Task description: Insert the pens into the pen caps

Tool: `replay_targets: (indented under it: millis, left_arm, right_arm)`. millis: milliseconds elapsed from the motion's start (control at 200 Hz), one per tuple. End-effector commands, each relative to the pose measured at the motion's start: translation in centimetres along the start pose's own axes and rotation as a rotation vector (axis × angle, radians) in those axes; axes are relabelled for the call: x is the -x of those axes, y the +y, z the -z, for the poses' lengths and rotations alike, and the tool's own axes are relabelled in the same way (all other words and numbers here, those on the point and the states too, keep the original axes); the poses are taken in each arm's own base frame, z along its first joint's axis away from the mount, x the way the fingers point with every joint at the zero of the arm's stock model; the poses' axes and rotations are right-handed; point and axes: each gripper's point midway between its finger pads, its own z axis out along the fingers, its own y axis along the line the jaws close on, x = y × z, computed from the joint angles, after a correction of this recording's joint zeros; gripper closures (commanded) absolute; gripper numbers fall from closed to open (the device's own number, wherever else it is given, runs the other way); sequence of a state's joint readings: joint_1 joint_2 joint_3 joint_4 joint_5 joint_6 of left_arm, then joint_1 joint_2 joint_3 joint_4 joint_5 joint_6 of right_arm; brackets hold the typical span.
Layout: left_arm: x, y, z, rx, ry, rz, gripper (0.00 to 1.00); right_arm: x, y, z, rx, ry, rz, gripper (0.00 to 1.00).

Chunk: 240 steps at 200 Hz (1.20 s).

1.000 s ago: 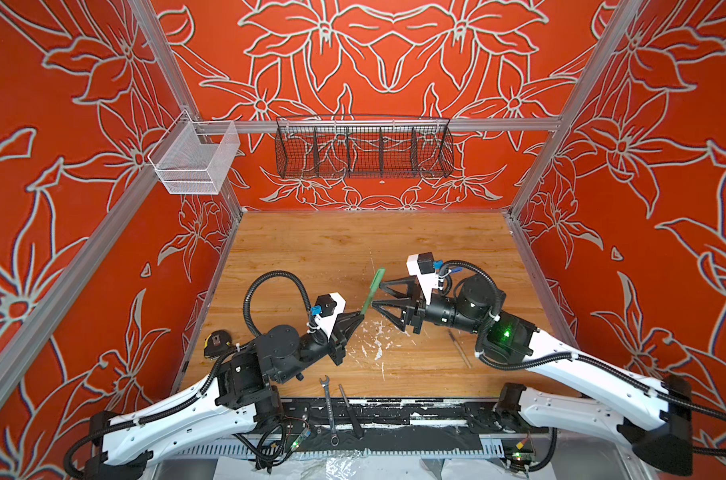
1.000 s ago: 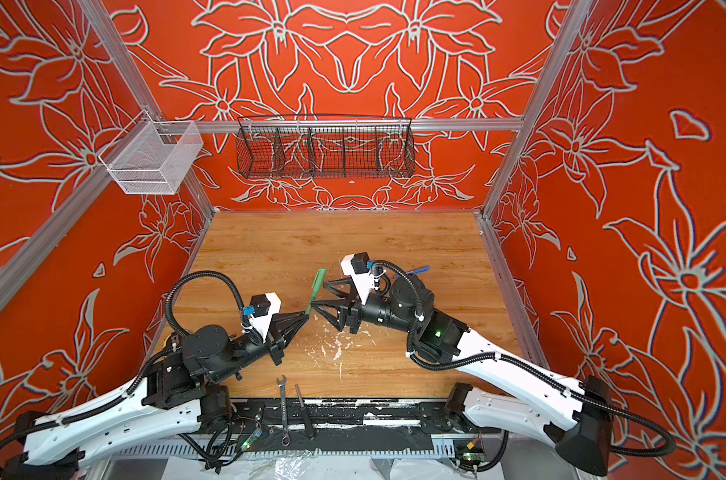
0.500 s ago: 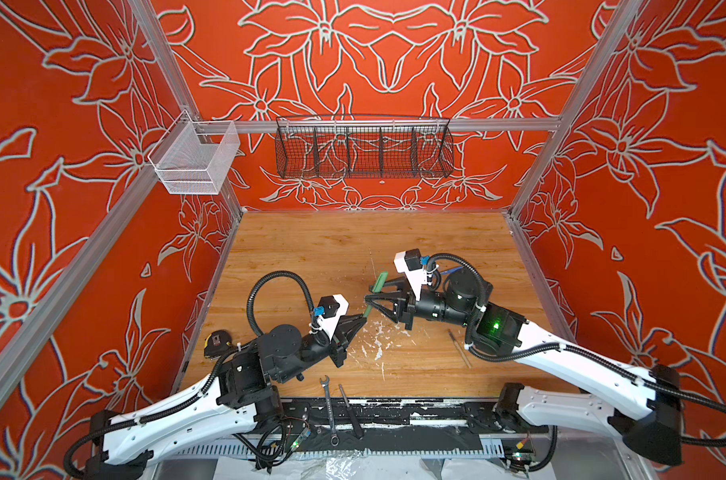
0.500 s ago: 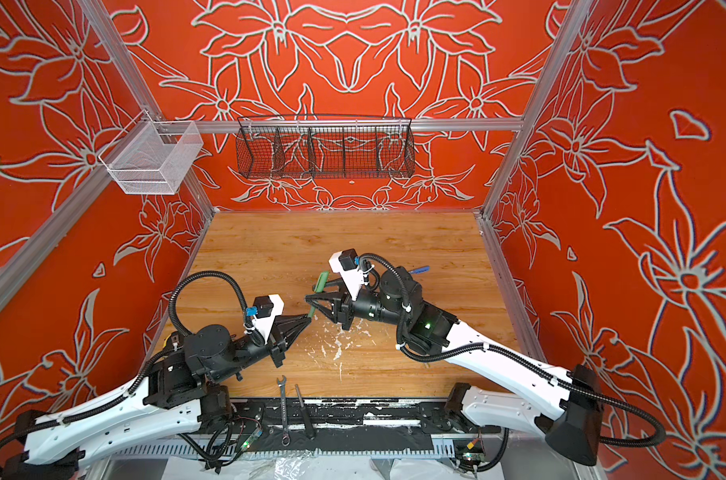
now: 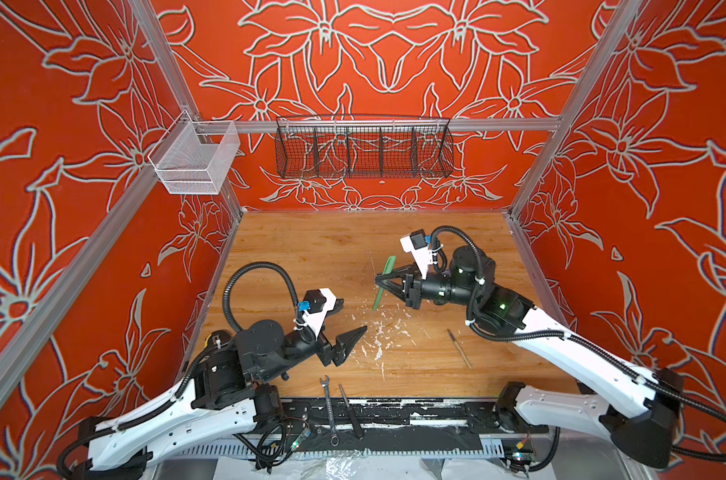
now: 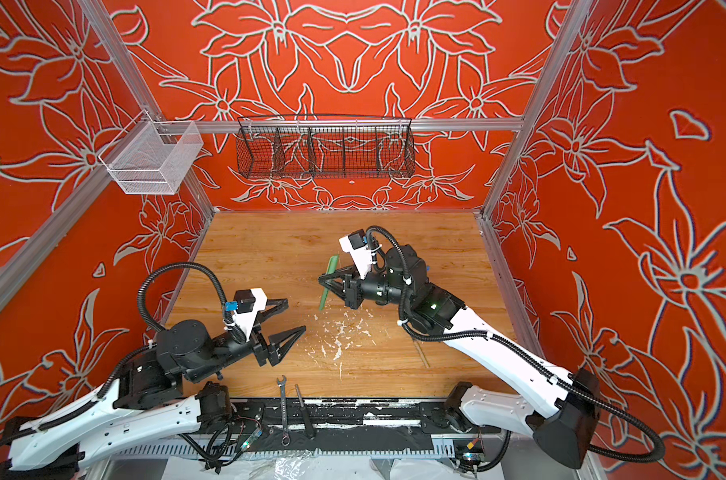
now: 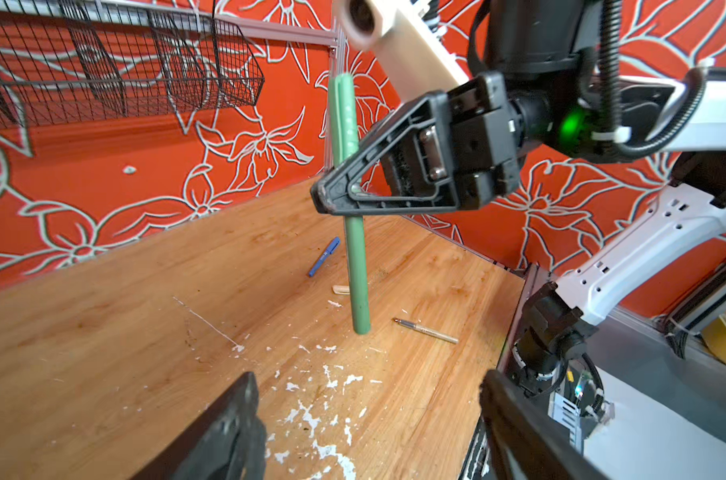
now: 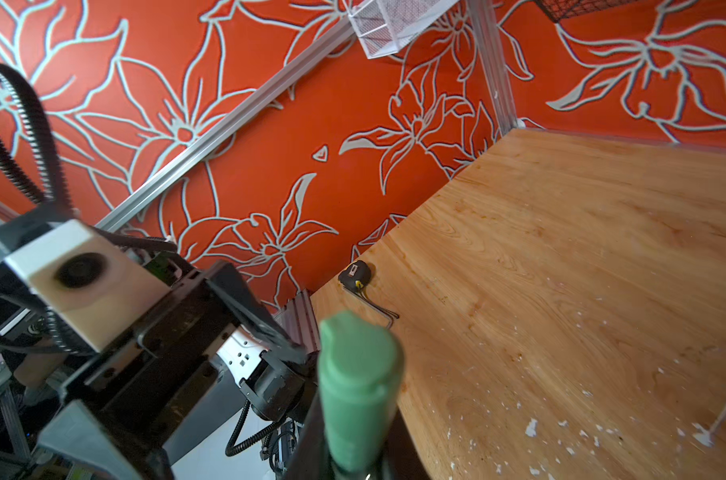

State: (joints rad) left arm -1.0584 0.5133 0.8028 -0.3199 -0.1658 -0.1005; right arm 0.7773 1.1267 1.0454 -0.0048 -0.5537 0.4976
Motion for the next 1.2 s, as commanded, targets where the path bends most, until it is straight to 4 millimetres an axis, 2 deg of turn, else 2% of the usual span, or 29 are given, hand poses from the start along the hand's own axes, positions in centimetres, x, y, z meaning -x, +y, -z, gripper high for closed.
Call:
replay_targets:
  millis: [0,90,180,270,315,345,460,726,836,981,1196]
  left_arm:
    - [0.1,-0.4,1.0,-0.034,0.016,-0.029,0.15]
    - [0.2,-1.3,0.9,-0.095,0.027,-0.019,0.16]
    - [-0.3,-2.0,-0.3,-0.150,0.097,0.013,0.17]
    - [-0.9,-1.8,-2.1,-0.210,0.183,0.097,0.24]
    - [-0.8,-2.0,-2.5,-0.279,0.197,0.137,0.27]
    - [-0.6,-1.5,-2.7,-0.283,0.192,0.166,0.28]
    - [-0.4,-0.9,-2.8,-0.318,0.156,0.201,0.28]
    - [-0.7,-2.6,-3.7,-0.491,0.192,0.254,0.30]
    - [-0.4,-2.8,-3.5,-0.501,0.174,0.251,0.30]
    - [-1.1,-2.6,-3.7,-0.496,0.191,0.262,0.31]
    - [-1.5,-2.5,-3.9,-0.497,0.200,0.271,0.40]
  right_arm:
    - [-1.2,1.3,0.2,0.069,0.079,-0.061,1.00]
    - [-1.0,1.9,0.4,0.099,0.073,-0.059,1.00]
    - [-0.9,2.4,0.7,0.113,0.070,-0.046,1.00]
    - [-1.0,2.5,1.2,0.104,0.074,-0.027,1.00]
    - [-1.1,2.5,1.4,0.098,0.075,-0.022,1.00]
    - [-1.2,2.5,1.6,0.094,0.073,-0.017,1.00]
    - [-1.0,2.6,1.9,0.092,0.061,-0.013,1.00]
    - [-0.6,2.6,1.0,0.125,0.040,-0.018,1.00]
    - [-0.5,2.4,0.4,0.138,0.030,-0.025,1.00]
    - [0.0,2.7,-0.2,0.184,0.005,-0.048,1.00]
    - [0.6,2.5,-0.8,0.199,-0.031,-0.058,1.00]
